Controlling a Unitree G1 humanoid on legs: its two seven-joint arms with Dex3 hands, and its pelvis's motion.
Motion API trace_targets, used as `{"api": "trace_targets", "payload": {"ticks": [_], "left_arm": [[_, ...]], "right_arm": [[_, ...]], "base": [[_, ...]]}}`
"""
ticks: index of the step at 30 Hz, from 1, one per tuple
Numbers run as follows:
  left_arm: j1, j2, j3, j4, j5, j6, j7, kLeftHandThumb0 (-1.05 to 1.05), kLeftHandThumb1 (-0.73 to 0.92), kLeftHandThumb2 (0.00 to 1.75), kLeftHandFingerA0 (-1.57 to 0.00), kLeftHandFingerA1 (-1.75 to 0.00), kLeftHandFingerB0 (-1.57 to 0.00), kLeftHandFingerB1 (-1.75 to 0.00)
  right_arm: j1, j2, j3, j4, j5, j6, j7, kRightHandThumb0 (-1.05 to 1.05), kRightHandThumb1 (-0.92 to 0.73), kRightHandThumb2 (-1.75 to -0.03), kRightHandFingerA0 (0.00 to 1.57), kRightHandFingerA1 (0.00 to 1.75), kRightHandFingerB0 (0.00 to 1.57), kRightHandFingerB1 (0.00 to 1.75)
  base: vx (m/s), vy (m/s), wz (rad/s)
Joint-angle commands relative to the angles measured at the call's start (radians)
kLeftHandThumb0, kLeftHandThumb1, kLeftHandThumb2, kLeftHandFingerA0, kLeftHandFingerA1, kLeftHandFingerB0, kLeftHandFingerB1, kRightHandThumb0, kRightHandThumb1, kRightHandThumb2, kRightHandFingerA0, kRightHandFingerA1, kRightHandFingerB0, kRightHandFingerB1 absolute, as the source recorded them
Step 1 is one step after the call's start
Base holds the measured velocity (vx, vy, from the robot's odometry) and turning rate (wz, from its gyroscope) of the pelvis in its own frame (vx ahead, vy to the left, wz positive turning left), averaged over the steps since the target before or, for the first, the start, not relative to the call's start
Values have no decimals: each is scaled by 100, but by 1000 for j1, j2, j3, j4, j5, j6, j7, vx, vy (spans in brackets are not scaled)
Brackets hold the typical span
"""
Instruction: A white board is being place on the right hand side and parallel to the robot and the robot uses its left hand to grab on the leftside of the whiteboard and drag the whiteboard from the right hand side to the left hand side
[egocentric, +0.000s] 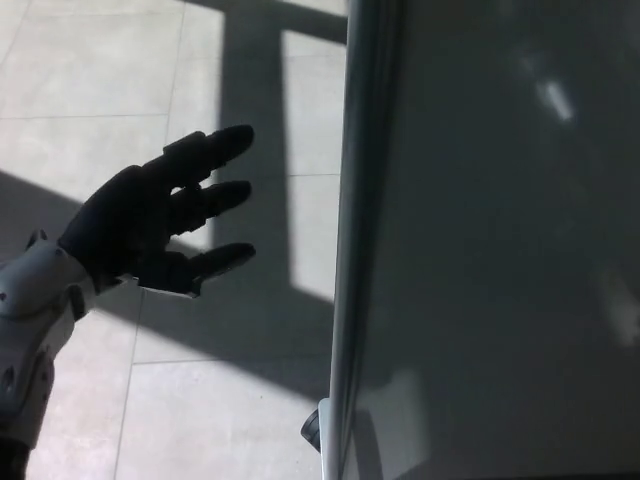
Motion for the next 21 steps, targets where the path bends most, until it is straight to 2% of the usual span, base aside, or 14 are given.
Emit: {"api": "trace_targets", "payload": {"ticks": [1,2,3,6,7,8,9,10,13,16,19,20,21], "left_arm": [[-65,-16,-29,21,36,77,15,-63,40,77,-4,-32,-4,-15],[-73,-19,-32,25,35,82,14,-63,39,78,-3,-29,-4,-15],[-110,-33,-42,49,33,100,9,-63,39,78,-1,-21,-1,-16],[-148,-55,-45,79,31,108,6,-63,39,78,0,-18,0,-14],[-154,-58,-48,83,36,105,6,-63,39,78,-1,-22,-1,-16],[-160,-64,-48,82,35,112,10,-64,47,55,-5,-27,0,-23],[-162,-66,-47,81,35,116,11,-64,47,55,-5,-27,0,-23],[-170,-72,-45,90,28,120,3,-62,39,78,-3,-24,-3,-16],[-209,-94,-62,129,51,108,9,-67,41,78,0,-19,0,-9],[-245,-114,-77,139,56,138,9,-59,38,73,-1,-21,0,-9],[-263,-124,-93,155,68,128,-2,-63,39,77,-1,-25,0,-8],[-269,-125,-106,153,77,144,0,-64,39,78,-1,-22,0,-8],[-268,-128,-114,147,78,151,1,-65,39,78,-1,-23,0,-7]], "right_arm": [[10,-16,7,9,7,-19,1,-75,-60,-106,80,87,30,55],[10,-16,8,8,7,-19,1,-73,-75,-63,80,86,37,42],[9,-16,11,9,5,-19,-1,-72,-59,-106,80,87,30,55],[7,-16,15,14,6,-24,1,-70,-57,-106,79,86,29,55],[8,-16,17,12,4,-25,0,-74,-76,-63,79,86,36,42],[8,-18,21,11,0,-25,-4,-72,-58,-106,79,86,29,55],[8,-19,23,11,-1,-25,-6,-72,-58,-106,79,86,29,55],[8,-18,21,9,3,-25,-3,-74,-75,-62,80,85,38,43],[2,-18,22,10,3,-22,-7,-74,-75,-62,80,83,38,42],[-7,-22,29,15,-5,-26,-11,-74,-76,-62,80,84,38,42],[-12,-23,37,15,-10,-25,-18,-75,-76,-62,80,83,40,43],[-9,-21,40,13,-10,-35,-17,-75,-75,-64,80,85,39,46],[-9,-22,41,15,-10,-38,-16,-71,-58,-106,78,85,34,58]], "base": [[0,0,0],[0,0,0],[0,0,0],[0,0,0],[0,0,0],[0,0,0],[0,0,0],[0,0,0],[0,0,0],[0,0,0],[0,0,0],[0,0,0],[0,0,0]]}}
